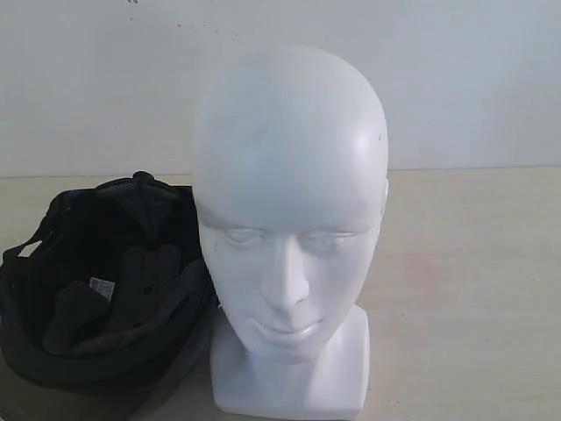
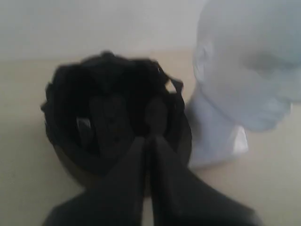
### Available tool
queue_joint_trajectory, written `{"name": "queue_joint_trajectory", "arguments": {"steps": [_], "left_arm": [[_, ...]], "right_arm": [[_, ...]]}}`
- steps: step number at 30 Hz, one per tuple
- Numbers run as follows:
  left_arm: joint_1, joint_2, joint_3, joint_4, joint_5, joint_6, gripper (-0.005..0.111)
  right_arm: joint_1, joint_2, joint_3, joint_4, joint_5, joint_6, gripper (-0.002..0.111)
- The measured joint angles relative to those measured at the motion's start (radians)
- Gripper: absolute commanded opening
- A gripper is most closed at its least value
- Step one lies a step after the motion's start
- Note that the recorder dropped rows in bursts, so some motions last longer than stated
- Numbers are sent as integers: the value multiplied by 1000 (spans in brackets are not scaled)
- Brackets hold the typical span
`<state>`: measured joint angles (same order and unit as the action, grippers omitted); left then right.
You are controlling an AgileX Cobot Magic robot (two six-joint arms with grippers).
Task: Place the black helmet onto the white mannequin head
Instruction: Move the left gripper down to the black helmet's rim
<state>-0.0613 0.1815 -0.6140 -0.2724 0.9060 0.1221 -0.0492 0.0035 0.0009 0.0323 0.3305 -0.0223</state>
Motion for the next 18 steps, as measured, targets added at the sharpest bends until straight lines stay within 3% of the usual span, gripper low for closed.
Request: {"name": "queue_joint_trajectory", "arguments": {"steps": [4, 5, 6, 12, 18], "left_arm": [[-34, 227, -159, -13, 275, 110, 6], [-34, 268, -166, -13, 286, 152, 12], [-36, 349, -171, -13, 289, 229, 19], [-91, 562, -173, -41, 236, 325, 68], [-152, 757, -173, -34, 153, 456, 73]], "right_arm": [[0, 0, 0, 0, 0, 0, 12], [0, 0, 0, 0, 0, 0, 12], [0, 0, 0, 0, 0, 0, 12], [0, 0, 0, 0, 0, 0, 12], [0, 0, 0, 0, 0, 0, 12]]}}
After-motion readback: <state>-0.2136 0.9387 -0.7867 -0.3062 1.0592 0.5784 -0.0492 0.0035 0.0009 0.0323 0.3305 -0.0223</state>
